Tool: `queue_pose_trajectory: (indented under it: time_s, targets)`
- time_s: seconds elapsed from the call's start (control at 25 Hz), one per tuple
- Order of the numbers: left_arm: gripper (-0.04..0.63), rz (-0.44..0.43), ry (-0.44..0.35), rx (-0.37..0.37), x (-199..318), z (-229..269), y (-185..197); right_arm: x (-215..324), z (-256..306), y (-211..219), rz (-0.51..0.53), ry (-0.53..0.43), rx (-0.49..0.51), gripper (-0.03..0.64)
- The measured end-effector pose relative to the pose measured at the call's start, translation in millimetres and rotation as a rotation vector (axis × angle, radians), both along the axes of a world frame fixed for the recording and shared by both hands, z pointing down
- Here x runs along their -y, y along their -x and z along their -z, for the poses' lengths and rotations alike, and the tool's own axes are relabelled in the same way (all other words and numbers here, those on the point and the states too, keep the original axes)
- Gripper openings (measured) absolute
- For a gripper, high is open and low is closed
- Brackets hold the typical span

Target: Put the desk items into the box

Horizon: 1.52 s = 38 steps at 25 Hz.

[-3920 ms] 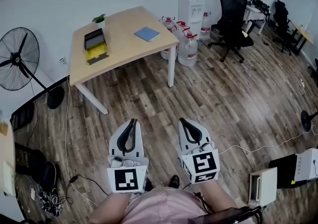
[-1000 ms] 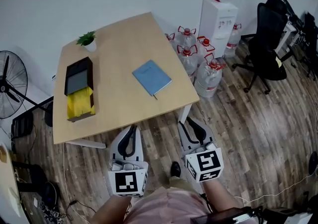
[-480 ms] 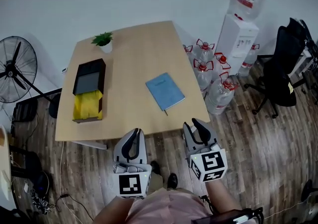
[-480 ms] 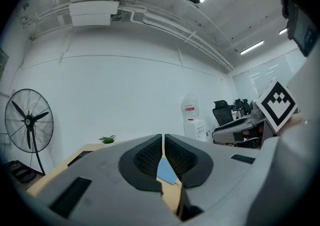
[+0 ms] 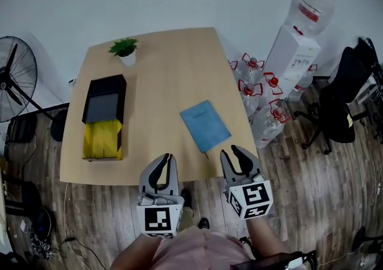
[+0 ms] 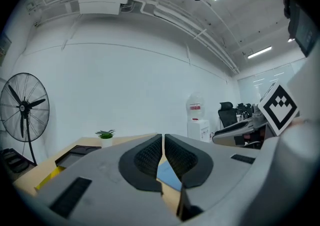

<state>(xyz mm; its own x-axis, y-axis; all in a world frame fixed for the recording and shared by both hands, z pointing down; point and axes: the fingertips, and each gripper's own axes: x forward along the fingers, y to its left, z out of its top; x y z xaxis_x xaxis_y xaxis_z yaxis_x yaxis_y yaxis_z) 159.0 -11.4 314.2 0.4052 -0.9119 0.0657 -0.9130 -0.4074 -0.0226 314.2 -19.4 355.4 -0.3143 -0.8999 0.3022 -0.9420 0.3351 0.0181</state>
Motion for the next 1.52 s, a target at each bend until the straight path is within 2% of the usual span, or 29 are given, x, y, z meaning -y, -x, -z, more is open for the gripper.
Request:
queue_pose_trajectory:
  time_s: [0.24,0.56,0.8,1.08,1.52]
  targets:
    - [0.025,-0.030,-0.025,-0.037,56.9,15.2,7.9,57.1,18.4,6.7,-0.027,-0.029,-0.020,0.124]
    - [0.025,-0.061,-0.043,-0.049,105.6,28.8,13.7,98.8,29.0,8.7,-0.050,-0.030,-0.044,0.129]
    - [0.025,-0.065,0.002,-0.035,124.9,12.9,7.8,118.3,8.8,-1.3,-0.044,0.012,-0.042,0.137]
    - [0.025,-0.057,0.066,-0.021,137.0,-5.5,-16.1,131.6,-23.5,-23.8,-0.027,0.091,-0.017,0.140]
    - [0.025,-0.029,0.180,0.037,154.7,-51.9,-52.0,163.1,-89.7,-51.0,0.055,0.228,0.026,0.143]
